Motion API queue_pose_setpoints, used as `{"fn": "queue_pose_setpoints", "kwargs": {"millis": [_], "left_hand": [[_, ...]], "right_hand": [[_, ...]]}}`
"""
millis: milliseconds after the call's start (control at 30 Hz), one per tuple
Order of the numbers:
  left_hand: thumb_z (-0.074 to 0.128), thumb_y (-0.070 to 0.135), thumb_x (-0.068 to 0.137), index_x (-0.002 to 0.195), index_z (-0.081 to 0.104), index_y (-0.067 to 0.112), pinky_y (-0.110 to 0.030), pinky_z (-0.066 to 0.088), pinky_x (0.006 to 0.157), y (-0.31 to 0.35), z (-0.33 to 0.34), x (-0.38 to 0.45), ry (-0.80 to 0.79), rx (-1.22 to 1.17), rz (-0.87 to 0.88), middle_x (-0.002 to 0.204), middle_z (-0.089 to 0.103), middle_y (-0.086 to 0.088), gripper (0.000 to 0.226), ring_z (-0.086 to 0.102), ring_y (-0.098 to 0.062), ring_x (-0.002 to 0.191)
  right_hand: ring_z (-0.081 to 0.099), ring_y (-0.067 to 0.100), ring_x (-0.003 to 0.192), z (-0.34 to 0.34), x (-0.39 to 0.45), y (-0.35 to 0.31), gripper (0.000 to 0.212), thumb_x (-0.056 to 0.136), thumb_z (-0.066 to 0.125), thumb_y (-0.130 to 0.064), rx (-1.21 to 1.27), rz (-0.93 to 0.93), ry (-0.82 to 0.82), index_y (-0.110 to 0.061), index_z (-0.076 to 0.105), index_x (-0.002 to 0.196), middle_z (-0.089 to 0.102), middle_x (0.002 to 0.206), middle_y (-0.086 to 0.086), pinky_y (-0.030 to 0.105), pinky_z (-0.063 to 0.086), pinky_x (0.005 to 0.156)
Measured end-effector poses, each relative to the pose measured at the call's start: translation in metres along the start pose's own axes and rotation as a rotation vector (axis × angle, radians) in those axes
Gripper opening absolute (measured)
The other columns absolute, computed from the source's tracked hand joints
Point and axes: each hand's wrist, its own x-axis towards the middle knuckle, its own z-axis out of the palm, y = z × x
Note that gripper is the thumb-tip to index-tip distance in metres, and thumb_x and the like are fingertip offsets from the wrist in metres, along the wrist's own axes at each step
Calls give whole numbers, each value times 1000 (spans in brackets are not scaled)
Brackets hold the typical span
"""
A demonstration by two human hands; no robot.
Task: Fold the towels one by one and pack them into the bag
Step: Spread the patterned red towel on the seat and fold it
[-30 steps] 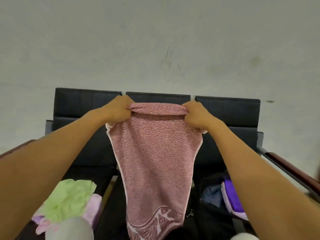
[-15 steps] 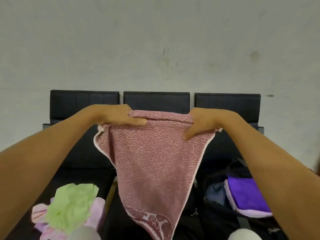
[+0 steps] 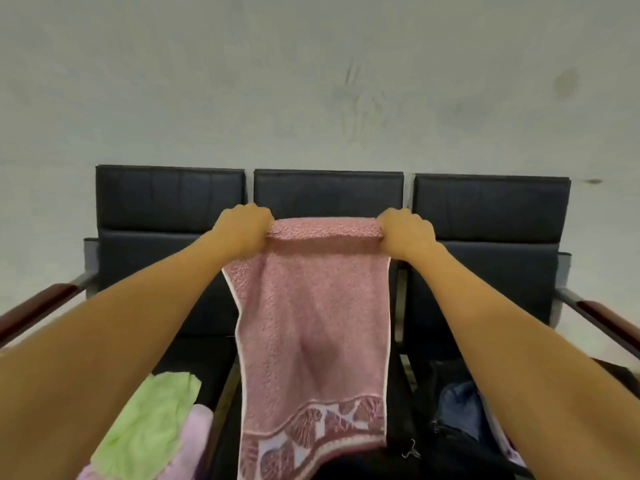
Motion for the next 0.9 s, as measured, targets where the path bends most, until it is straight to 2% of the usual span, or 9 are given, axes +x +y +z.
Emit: {"fn": "queue_pose_setpoints", "kwargs": {"millis": [100,200,300,367,467,600,700,800,900], "left_hand": [[54,7,82,81,58,12,-38,42,62,-7,-10,22,138,59,1,72,54,-5,7,53,-27,66],[52,2,81,92,58,9,-39,37,61,-16,-21,34,250,79,19,74,47,-8,16,59,-37,80],[54,3,78,88,57,10,-38,38,61,-23,-24,33,317,49,19,77,54,-10,12,54,-34,73],[58,13,80,80,54,13,-38,38,61,-23,-21,25,295,2,44,75,54,-9,3,49,-31,69],[60,28,84,69,50,19,-38,43,62,-20,-10,5,171,-48,59,74,55,-6,20,51,-27,66],[60,34,83,72,61,20,-40,51,61,-12,23,-31,-165,-124,113,75,62,-3,17,59,-24,68],[61,38,86,72,61,17,-37,51,63,-7,55,-65,-411,-221,141,69,60,1,26,58,-17,63],[58,42,90,75,63,13,-34,48,65,-4,91,-95,-573,-240,158,70,60,0,33,57,-20,65],[59,40,90,73,58,16,-35,49,67,3,119,-123,-707,-240,174,68,55,3,28,55,-21,69]], "right_hand": [[56,32,76,1,25,1,6,85,59,-7,39,25,197,-12,58,89,62,94,12,35,41,63],[59,35,87,-9,41,3,7,86,57,-7,52,22,253,-13,54,88,61,98,13,36,41,64],[63,36,87,-25,42,3,7,84,56,-5,54,-24,317,-12,55,85,61,92,14,35,42,61],[61,36,87,-27,32,2,5,84,56,-5,37,-39,275,-9,58,86,59,90,13,36,43,63],[58,33,77,-18,10,2,9,82,64,-15,46,-72,25,-8,60,85,58,82,9,36,46,63],[54,25,69,18,-29,0,28,84,71,-39,63,-155,-307,-15,57,82,55,78,4,35,44,64],[61,28,78,60,-61,-5,38,82,74,-48,125,-158,-461,-14,57,84,59,87,8,40,53,69],[64,26,84,94,-92,-12,42,78,76,-49,182,-161,-600,-12,61,89,63,92,8,40,56,72],[62,18,71,112,-125,-19,29,76,79,-41,205,-169,-719,-20,59,75,61,80,1,32,51,58]]}}
